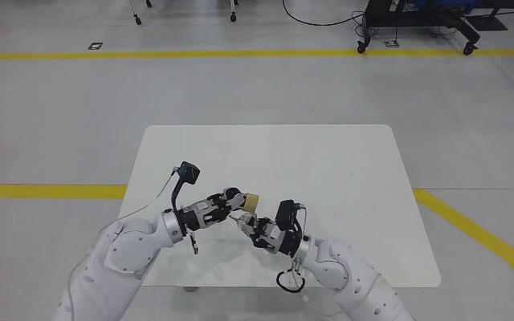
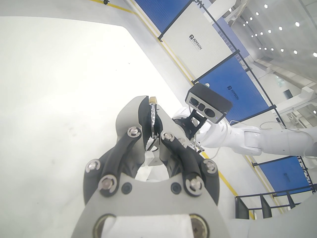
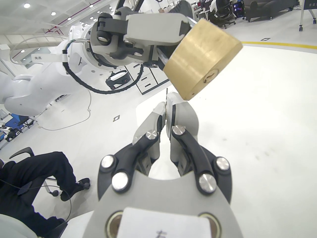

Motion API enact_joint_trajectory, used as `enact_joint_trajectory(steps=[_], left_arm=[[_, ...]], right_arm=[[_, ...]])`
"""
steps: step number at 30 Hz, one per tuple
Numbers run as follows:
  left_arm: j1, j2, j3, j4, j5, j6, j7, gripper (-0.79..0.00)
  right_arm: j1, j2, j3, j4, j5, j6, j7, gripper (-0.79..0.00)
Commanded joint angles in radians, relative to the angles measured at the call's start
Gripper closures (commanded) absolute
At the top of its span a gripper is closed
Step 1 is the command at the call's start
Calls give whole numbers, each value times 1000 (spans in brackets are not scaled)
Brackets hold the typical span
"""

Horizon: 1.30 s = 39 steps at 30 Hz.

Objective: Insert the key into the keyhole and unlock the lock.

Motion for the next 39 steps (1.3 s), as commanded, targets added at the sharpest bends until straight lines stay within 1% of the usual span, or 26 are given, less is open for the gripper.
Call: enact_joint_trajectory(steps=[1,9,16,18,21,24,26,28,29,31,32,36,39], left_arm=[[1,0,-1,2,2,0,-5,0],[9,3,-11,-12,36,1,-16,0],[14,5,-18,-27,87,15,-12,0],[18,6,-24,-31,107,12,0,0],[27,8,-38,-25,106,3,8,0],[32,9,-58,-14,77,-11,22,0],[38,10,-69,-17,63,-28,30,0],[45,12,-73,-29,68,-42,26,0],[47,13,-71,-36,66,-49,7,0],[44,15,-68,-43,27,-62,-46,0],[44,15,-68,-43,17,-63,-56,0],[44,15,-68,-43,17,-63,-56,0],[67,15,-88,-75,75,-46,30,0]], right_arm=[[-3,1,12,-3,6,-2,2,0],[-23,6,53,-18,47,-19,25,0],[-29,5,65,-26,54,-23,55,0],[-30,8,66,-30,44,-66,74,0],[-42,17,85,-30,68,-166,91,0],[-55,26,115,-27,132,-249,90,0],[-60,29,140,-12,205,-278,68,0],[-69,27,158,10,333,-248,23,0],[-70,26,163,12,355,-236,13,0],[-70,26,163,12,355,-236,13,0],[-70,26,163,12,355,-236,13,0],[-70,26,163,12,355,-236,13,0],[-78,24,163,1,383,-220,4,0]])
